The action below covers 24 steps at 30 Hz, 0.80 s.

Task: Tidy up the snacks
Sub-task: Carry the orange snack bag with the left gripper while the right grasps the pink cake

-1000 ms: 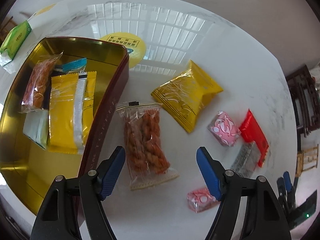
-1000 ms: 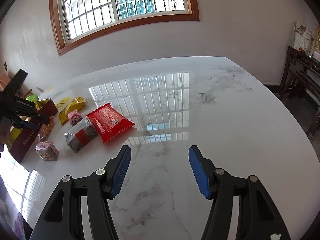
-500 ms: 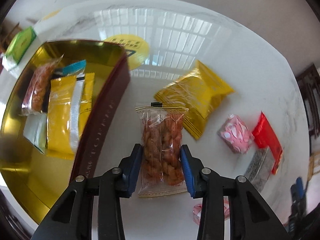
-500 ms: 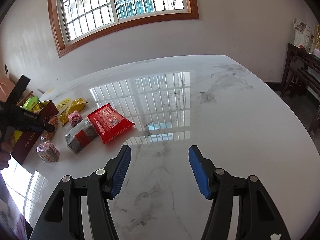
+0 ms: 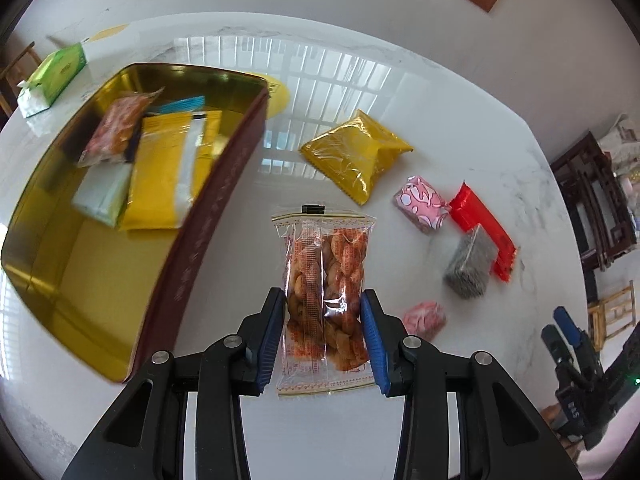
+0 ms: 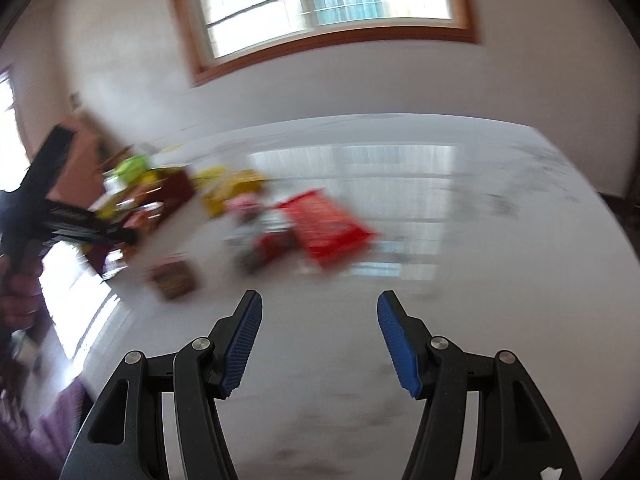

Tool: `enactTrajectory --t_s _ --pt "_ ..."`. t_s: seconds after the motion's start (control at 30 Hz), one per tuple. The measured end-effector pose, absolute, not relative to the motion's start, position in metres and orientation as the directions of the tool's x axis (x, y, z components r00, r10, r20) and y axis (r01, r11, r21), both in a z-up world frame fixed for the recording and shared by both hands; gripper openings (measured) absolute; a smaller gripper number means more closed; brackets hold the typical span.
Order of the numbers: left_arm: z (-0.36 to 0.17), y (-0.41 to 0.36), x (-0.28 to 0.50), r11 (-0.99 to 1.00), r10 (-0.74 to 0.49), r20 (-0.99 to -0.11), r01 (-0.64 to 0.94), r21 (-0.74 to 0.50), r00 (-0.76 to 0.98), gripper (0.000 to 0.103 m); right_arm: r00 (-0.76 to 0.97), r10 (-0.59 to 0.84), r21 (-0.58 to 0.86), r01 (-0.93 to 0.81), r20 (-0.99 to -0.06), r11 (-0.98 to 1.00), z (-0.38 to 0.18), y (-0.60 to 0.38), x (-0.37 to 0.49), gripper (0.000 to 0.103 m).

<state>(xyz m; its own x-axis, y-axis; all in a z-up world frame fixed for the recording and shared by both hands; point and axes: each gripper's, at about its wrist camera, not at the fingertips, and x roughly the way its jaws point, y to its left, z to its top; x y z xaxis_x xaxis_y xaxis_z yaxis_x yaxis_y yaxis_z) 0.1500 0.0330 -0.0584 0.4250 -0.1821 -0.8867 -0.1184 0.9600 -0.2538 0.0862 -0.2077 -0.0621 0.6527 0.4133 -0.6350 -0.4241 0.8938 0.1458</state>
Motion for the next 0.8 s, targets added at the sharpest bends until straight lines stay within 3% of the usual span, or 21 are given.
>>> enactTrajectory --t_s 0.3,0.7,0.77,0.8 --pt "-0.047 0.041 0.119 0.955 -0.207 -0.873 -0.101 -0.277 0.441 0.040 0.545 0.483 0.077 -0.605 -0.685 0.793 -0.073 -0.103 0.098 0.058" --pt "-0.020 0.067 0.082 0.940 -0.238 -0.836 -0.101 -0.327 0.495 0.040 0.494 0.416 0.045 -0.602 -0.763 0.797 -0.099 -0.068 0.133 0.057" --pt "-0.015 0.074 0.077 0.939 -0.232 -0.833 -0.107 -0.326 0.501 0.040 0.492 0.404 0.028 -0.607 -0.771 0.794 -0.101 -0.065 0.133 0.046" --pt "-0.012 0.079 0.074 0.940 -0.226 -0.832 -0.112 -0.323 0.506 0.040 0.497 0.400 0.018 -0.610 -0.770 0.792 -0.101 -0.064 0.132 0.046"
